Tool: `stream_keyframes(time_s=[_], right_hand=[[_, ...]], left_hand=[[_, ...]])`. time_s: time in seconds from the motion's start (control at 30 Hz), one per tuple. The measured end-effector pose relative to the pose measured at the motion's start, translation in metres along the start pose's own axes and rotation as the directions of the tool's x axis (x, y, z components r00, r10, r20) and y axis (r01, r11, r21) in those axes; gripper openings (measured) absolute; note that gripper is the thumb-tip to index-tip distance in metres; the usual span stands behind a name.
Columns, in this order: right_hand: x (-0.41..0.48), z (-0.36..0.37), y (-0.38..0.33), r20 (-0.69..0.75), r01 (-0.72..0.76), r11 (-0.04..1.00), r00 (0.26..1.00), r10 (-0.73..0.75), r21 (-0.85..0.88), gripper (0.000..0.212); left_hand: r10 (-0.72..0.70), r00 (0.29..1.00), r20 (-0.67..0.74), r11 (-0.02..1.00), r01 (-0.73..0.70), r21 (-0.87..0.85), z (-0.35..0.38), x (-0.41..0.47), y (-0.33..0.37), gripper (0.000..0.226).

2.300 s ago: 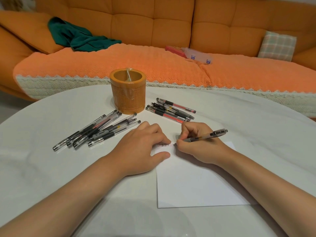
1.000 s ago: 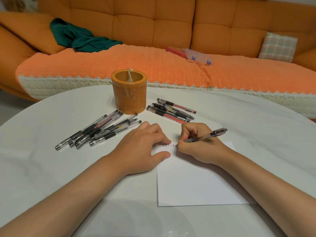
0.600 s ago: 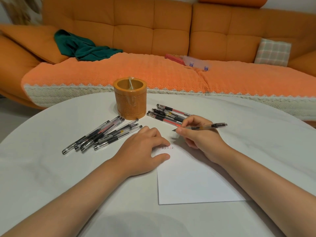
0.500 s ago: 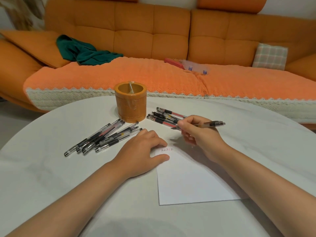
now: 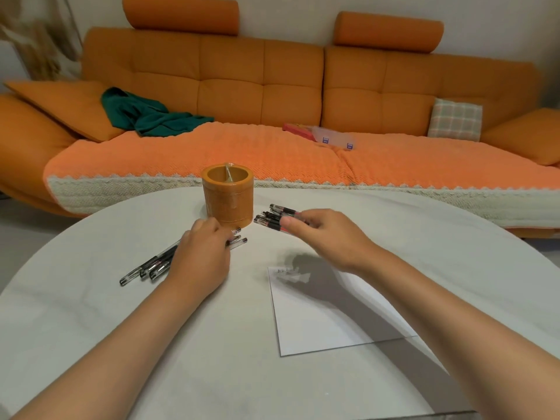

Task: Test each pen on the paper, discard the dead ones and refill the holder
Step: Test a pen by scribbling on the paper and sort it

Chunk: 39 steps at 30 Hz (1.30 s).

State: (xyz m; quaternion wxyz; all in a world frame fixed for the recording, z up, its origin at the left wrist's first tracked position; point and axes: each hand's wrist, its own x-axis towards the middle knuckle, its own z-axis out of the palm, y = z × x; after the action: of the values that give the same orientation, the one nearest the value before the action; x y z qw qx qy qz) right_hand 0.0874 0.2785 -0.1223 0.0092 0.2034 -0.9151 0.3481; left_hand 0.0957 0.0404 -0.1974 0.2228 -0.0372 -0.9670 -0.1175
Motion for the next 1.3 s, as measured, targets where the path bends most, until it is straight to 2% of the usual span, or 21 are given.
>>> stream_keyframes(time_s=[0.13,0.33,0.47,0.57,0.7,0.77,0.93,1.07,1.2,1.3], right_hand=[[0.002,0.011,0.0,0.001,-0.055,0.991,0.998,0.056,-0.121,0.052],[0.012,0.024,0.004,0.007,-0.088,0.946,0.995,0.095,-0.313,0.052],[0.024,0.033,0.016,0.04,-0.063,0.955,0.996,0.078,-0.291,0.008],[0.034,0.038,0.019,0.062,-0.014,0.961,0.998,0.033,-0.274,0.03],[0.045,0.051,0.03,0.023,0.059,0.936,0.998,-0.054,-0.346,0.041],[0.05,0.055,0.036,-0.023,0.087,0.919,0.994,-0.104,-0.384,0.042],[0.055,0.06,0.045,-0.094,0.13,0.827,0.972,-0.215,-0.547,0.022],[0.053,0.056,0.048,-0.076,0.141,0.848,0.975,-0.209,-0.512,0.02],[0.051,0.048,0.035,-0.125,0.104,0.923,0.979,-0.161,-0.372,0.033],[0.042,0.038,0.012,0.006,0.152,0.965,0.988,-0.154,-0.212,0.042]], left_hand=[[-0.033,0.999,0.037,0.999,0.034,-0.03,0.0,-0.003,-0.002,0.021],[0.008,0.999,0.05,0.999,-0.006,-0.032,-0.003,-0.002,-0.002,0.02],[0.038,0.992,0.122,0.999,-0.041,0.024,-0.012,-0.001,0.002,0.021],[0.029,0.986,0.162,0.995,-0.044,0.089,-0.019,0.0,0.005,0.022],[-0.04,0.975,0.217,0.996,0.022,0.086,-0.02,0.0,0.003,0.024],[-0.043,0.976,0.214,0.997,0.03,0.065,-0.018,-0.001,0.003,0.027],[-0.039,0.979,0.199,0.999,0.034,0.026,-0.016,-0.002,0.002,0.028],[0.056,0.981,0.185,0.998,-0.051,-0.034,-0.025,0.003,0.002,0.022],[0.166,0.972,0.168,0.98,-0.142,-0.141,-0.03,0.005,0.004,0.021],[0.207,0.964,0.165,0.963,-0.172,-0.206,-0.027,0.003,0.01,0.021]])
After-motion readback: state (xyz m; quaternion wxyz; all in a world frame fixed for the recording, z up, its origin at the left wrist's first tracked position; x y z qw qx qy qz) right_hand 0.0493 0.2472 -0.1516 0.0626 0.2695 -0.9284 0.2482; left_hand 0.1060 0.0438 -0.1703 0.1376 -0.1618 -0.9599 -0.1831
